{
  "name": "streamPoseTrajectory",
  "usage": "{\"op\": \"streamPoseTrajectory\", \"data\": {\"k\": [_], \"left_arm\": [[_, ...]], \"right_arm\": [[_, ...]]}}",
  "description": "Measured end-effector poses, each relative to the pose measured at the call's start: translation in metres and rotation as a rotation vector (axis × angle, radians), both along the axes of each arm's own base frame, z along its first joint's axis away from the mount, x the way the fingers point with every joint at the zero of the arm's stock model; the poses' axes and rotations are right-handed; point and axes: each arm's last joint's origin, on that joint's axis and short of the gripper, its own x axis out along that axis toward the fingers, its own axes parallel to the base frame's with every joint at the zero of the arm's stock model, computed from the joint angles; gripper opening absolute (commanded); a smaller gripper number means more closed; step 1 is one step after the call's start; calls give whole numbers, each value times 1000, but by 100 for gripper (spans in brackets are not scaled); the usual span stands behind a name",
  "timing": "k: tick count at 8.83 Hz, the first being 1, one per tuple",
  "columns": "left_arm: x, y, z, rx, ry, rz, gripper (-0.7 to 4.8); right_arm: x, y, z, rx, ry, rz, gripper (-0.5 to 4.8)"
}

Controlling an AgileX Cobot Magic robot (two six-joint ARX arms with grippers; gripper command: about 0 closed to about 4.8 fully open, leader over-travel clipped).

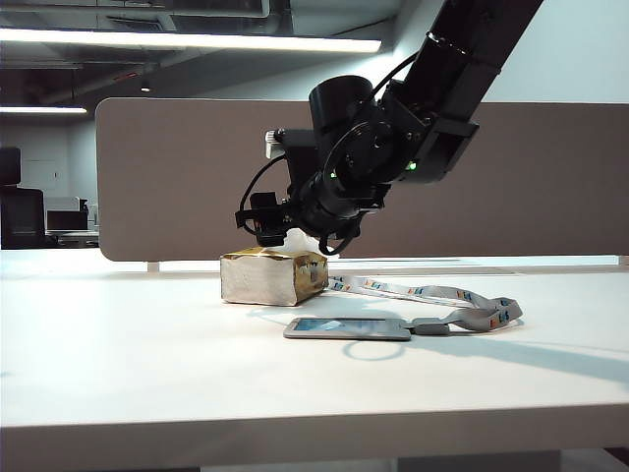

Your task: Pull out a tissue from the tissue box and use it to cover the ID card on the tabletop.

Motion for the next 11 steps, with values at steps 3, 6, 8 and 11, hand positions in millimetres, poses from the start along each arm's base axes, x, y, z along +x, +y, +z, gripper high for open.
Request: {"op": "streamPoseTrajectory", "data": {"k": [3,6,8,11], "left_arm": [[0,0,0,0,-1,0,-5],[0,0,0,0,0,0,-5],[0,0,0,0,0,0,-5],[0,0,0,0,0,0,-5]], "right_arm": [[-11,16,1,8,-7,41,-1],[-19,29,14,92,-113,89,-1],[-21,32,21,119,-147,101,-1],[-27,29,66,220,-289,109,-1]]}}
